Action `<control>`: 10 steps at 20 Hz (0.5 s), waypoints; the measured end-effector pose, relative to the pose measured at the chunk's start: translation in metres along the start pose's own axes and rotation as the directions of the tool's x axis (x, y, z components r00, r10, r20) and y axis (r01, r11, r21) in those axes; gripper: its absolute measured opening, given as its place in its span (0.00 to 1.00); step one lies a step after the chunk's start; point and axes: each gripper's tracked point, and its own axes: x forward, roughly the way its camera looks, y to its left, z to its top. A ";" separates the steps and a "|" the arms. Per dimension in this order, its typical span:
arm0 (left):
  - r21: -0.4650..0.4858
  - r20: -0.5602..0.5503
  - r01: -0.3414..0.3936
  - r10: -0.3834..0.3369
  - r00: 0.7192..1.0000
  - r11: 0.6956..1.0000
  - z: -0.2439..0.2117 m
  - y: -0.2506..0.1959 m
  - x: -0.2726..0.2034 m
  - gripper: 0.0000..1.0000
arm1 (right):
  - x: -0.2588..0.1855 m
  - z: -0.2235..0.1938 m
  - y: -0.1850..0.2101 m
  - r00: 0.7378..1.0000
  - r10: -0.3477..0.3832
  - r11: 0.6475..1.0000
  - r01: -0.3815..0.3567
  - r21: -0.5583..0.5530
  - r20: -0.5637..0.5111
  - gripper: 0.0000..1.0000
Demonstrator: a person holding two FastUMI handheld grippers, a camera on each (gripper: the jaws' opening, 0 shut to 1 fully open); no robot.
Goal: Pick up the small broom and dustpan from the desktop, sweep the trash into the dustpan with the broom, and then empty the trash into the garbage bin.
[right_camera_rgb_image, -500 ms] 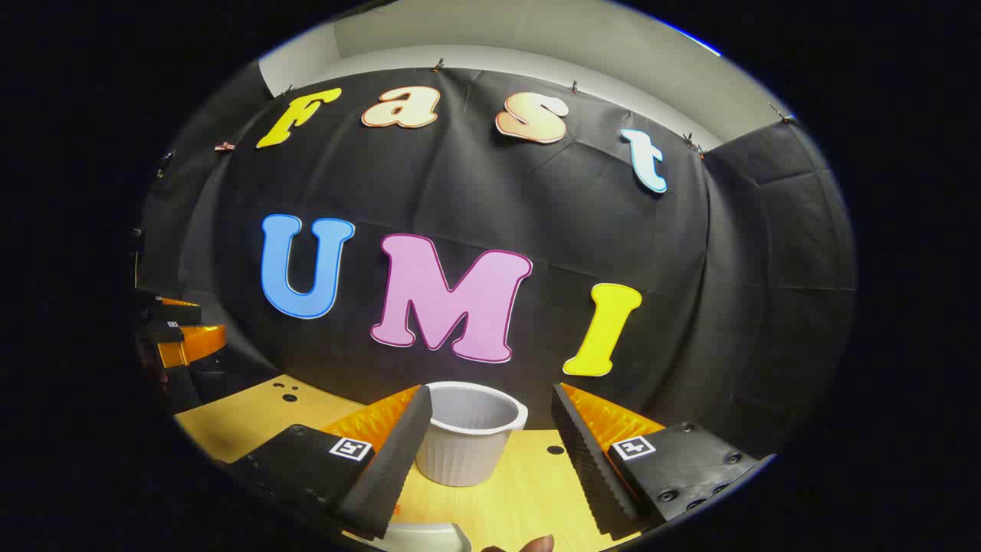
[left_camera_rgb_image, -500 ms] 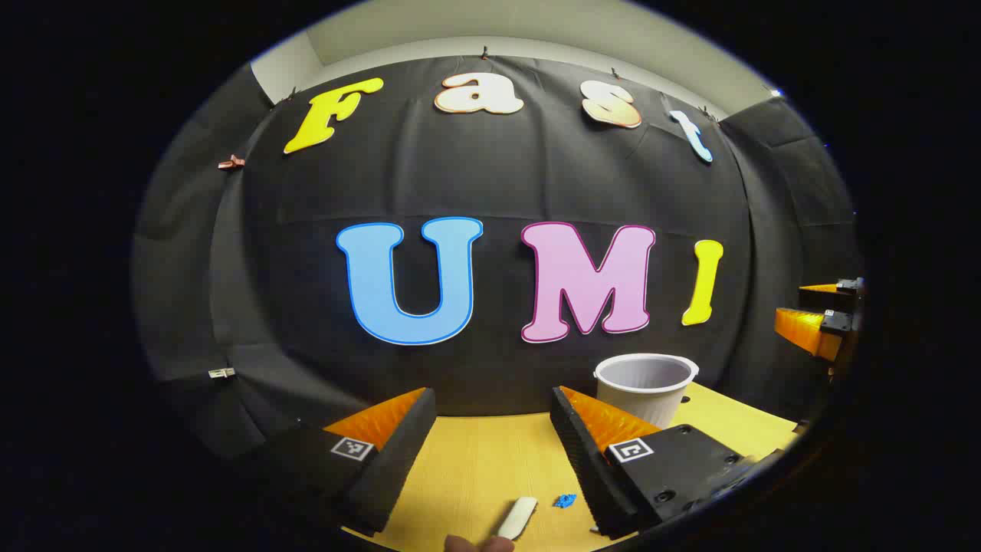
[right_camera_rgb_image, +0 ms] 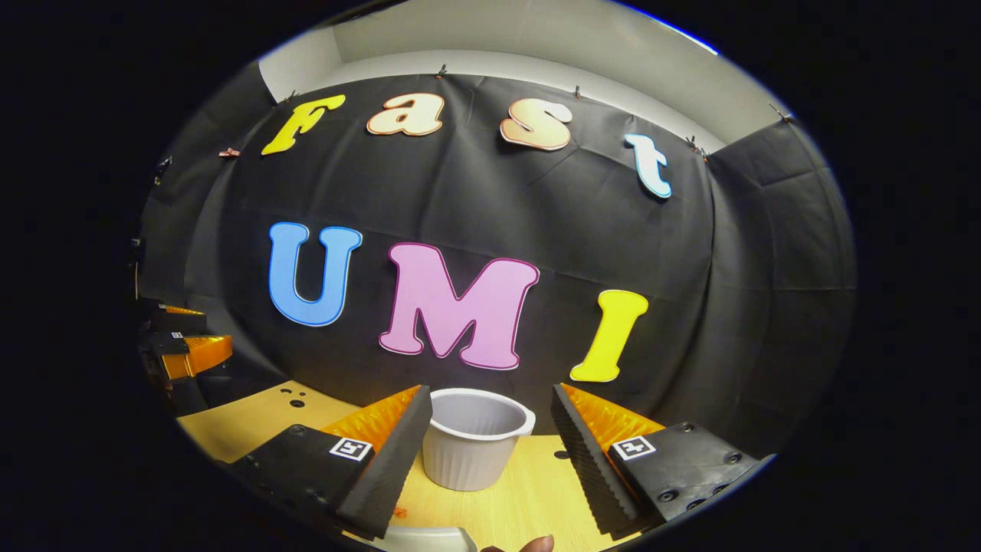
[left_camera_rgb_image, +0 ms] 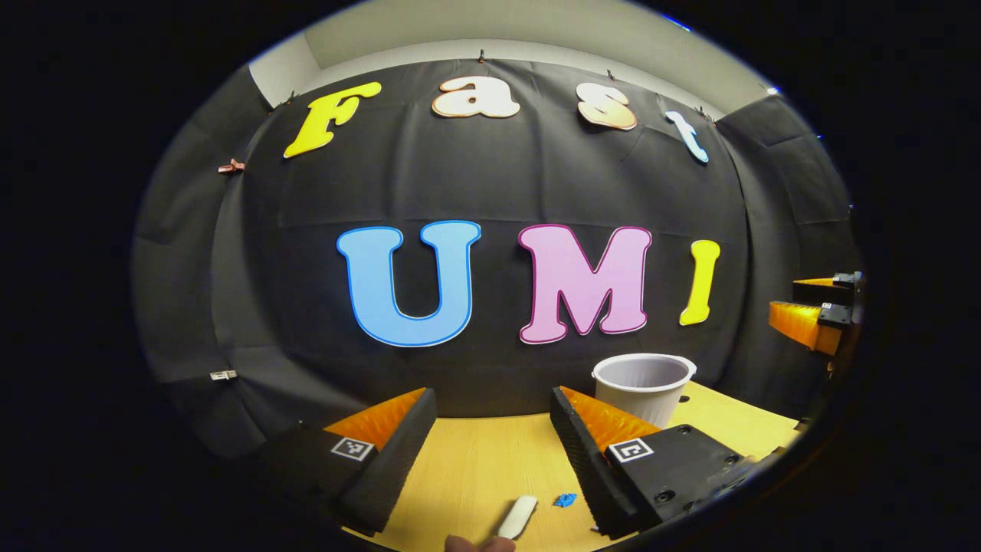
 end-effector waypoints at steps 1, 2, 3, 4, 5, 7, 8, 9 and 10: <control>0.002 -0.001 0.002 -0.002 1.000 1.000 -0.002 -0.002 -0.003 0.95 | -0.001 -0.001 0.001 1.000 0.004 1.000 -0.004 0.001 -0.002 0.97; 0.006 -0.002 0.004 -0.004 1.000 1.000 -0.001 -0.002 -0.004 0.95 | -0.002 -0.001 0.002 1.000 0.007 1.000 -0.007 0.003 -0.004 0.96; 0.010 -0.002 0.003 -0.003 1.000 1.000 -0.002 -0.002 -0.006 0.95 | -0.002 -0.001 0.003 1.000 0.009 1.000 -0.009 0.006 -0.004 0.96; 0.013 -0.002 0.002 -0.002 1.000 1.000 -0.001 -0.002 -0.008 0.95 | -0.003 -0.002 0.004 1.000 0.012 1.000 -0.012 0.007 -0.006 0.96; 0.016 -0.001 0.002 -0.002 1.000 1.000 -0.002 -0.001 -0.010 0.95 | -0.004 -0.002 0.005 1.000 0.013 1.000 -0.013 0.005 -0.007 0.96; 0.017 -0.006 0.001 0.000 1.000 1.000 -0.004 0.001 -0.012 0.94 | -0.007 -0.008 0.007 0.999 0.028 1.000 -0.028 -0.004 -0.026 0.97; 0.018 -0.009 -0.001 0.001 1.000 1.000 -0.005 0.002 -0.012 0.94 | -0.010 -0.016 0.011 0.997 0.052 0.999 -0.053 -0.013 -0.053 0.97; 0.020 -0.013 -0.005 0.005 1.000 1.000 -0.008 0.004 -0.013 0.94 | -0.013 -0.029 0.014 0.992 0.075 0.997 -0.078 -0.029 -0.100 0.97; 0.019 -0.019 -0.008 0.008 1.000 1.000 -0.010 0.006 -0.014 0.94 | -0.017 -0.046 0.016 0.983 0.100 0.993 -0.107 -0.045 -0.152 0.97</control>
